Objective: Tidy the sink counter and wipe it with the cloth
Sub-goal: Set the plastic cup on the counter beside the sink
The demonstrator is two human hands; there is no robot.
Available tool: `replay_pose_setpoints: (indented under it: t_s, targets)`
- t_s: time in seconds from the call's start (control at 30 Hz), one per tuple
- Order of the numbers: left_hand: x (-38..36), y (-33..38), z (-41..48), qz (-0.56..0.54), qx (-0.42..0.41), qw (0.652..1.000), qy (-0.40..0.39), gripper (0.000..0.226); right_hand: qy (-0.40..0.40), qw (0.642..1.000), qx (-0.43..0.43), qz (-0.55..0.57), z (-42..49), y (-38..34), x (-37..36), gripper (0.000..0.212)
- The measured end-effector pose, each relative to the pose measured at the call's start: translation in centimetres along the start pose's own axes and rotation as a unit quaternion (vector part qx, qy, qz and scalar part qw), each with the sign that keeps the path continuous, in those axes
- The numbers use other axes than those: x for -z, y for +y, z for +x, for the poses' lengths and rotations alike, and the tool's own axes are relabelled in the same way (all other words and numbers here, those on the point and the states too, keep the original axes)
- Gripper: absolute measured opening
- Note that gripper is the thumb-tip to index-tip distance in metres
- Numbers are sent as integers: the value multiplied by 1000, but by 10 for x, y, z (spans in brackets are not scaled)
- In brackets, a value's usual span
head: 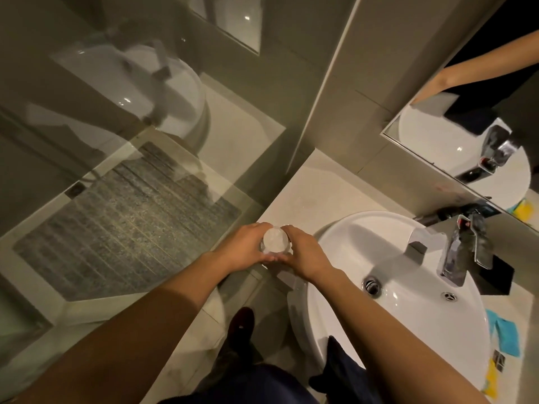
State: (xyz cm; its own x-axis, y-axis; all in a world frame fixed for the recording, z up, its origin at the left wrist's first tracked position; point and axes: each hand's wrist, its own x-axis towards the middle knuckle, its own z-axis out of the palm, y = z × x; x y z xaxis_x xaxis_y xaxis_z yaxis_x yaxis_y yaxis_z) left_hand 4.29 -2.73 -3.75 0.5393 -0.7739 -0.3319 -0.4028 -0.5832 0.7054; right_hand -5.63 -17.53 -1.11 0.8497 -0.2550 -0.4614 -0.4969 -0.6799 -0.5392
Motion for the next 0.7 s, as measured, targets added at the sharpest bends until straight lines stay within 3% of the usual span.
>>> replay_pose_setpoints:
  t_s: [0.27,0.47,0.7]
  targets:
    - [20,29,10,-22,-55,998,1,71,73,995,39,55,-25,9,35,72]
    - [18,92,27,18,-142,989,-44,81,160,982,7,101,-79,35,75,68]
    - [-23,194,31,55,-248,958,-131,52,242,956,-52,156,-177,92,103,53]
